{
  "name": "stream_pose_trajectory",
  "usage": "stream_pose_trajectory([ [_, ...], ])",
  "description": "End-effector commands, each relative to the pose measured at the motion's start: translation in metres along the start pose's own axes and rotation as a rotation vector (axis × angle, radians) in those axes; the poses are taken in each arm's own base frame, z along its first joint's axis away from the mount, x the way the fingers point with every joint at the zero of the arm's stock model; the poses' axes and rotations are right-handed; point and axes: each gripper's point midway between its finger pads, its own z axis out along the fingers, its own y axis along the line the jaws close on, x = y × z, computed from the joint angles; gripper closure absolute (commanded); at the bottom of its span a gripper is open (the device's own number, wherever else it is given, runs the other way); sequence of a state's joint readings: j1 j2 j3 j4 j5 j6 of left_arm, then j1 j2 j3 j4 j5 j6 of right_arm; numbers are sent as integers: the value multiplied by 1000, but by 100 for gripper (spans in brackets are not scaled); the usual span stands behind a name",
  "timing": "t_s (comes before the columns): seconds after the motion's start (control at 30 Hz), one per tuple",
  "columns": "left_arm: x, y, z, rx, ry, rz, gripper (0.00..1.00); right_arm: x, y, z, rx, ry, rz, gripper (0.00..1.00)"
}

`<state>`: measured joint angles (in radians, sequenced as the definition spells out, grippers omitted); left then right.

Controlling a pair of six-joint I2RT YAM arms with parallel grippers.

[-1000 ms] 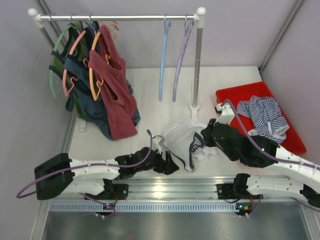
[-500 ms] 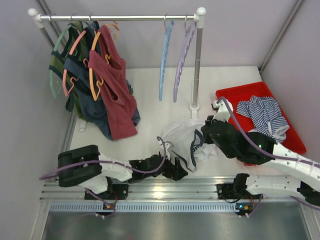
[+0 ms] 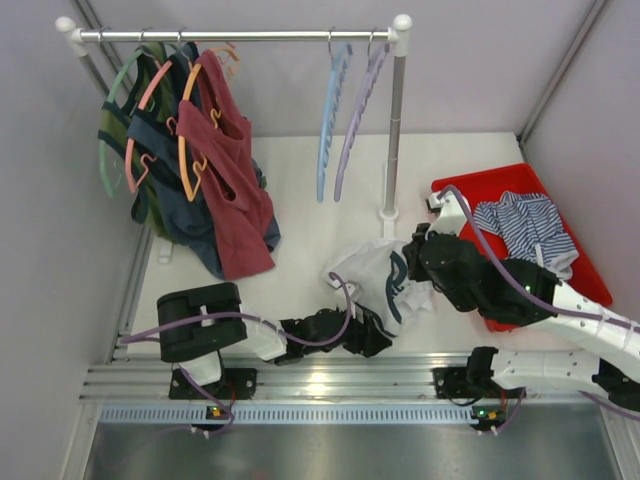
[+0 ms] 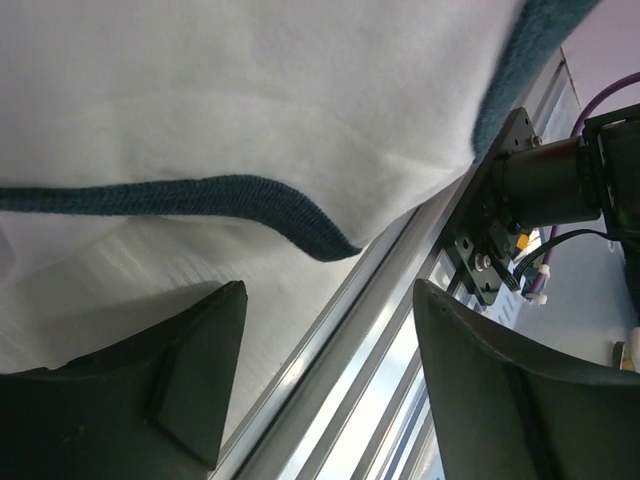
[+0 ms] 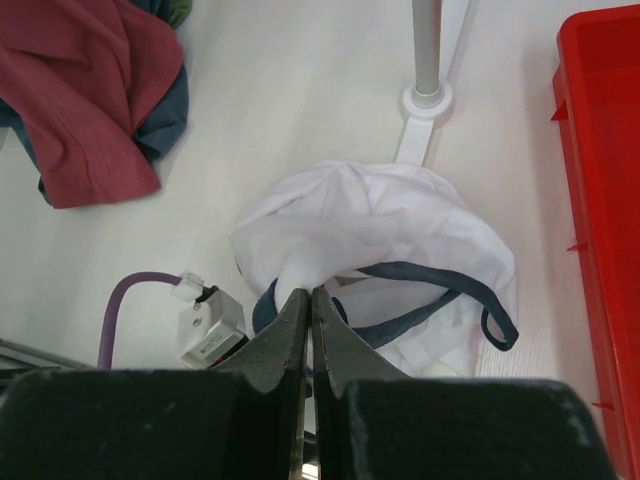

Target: Place the tank top on the hanger

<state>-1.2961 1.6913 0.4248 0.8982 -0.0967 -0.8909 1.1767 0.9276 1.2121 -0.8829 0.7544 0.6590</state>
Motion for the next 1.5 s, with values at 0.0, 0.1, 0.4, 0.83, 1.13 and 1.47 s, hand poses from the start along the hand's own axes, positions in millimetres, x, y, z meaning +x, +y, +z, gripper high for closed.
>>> stream_pose_trajectory([
  [0.0, -29, -33, 4, 115, -113, -12, 29, -19, 2, -4, -4, -43, 23, 100],
  [0.1, -36, -39, 2, 142, -144, -2, 31, -18, 3, -3, -4, -37, 19, 100],
  [0.4, -39, -38, 10, 124, -158, 20, 29, -17, 6, -1, -5, -29, 17, 100],
  [0.83, -46, -30, 16, 96, -214, 37, 39, -19, 10, 0, -14, -23, 16, 100],
  [1.13, -67, -39, 1, 114, -292, 65, 71, -19, 9, 1, -7, -20, 16, 100],
  [1.47, -114, -43, -77, 28, -415, 78, 100, -38, -10, -9, 59, -65, -3, 100],
])
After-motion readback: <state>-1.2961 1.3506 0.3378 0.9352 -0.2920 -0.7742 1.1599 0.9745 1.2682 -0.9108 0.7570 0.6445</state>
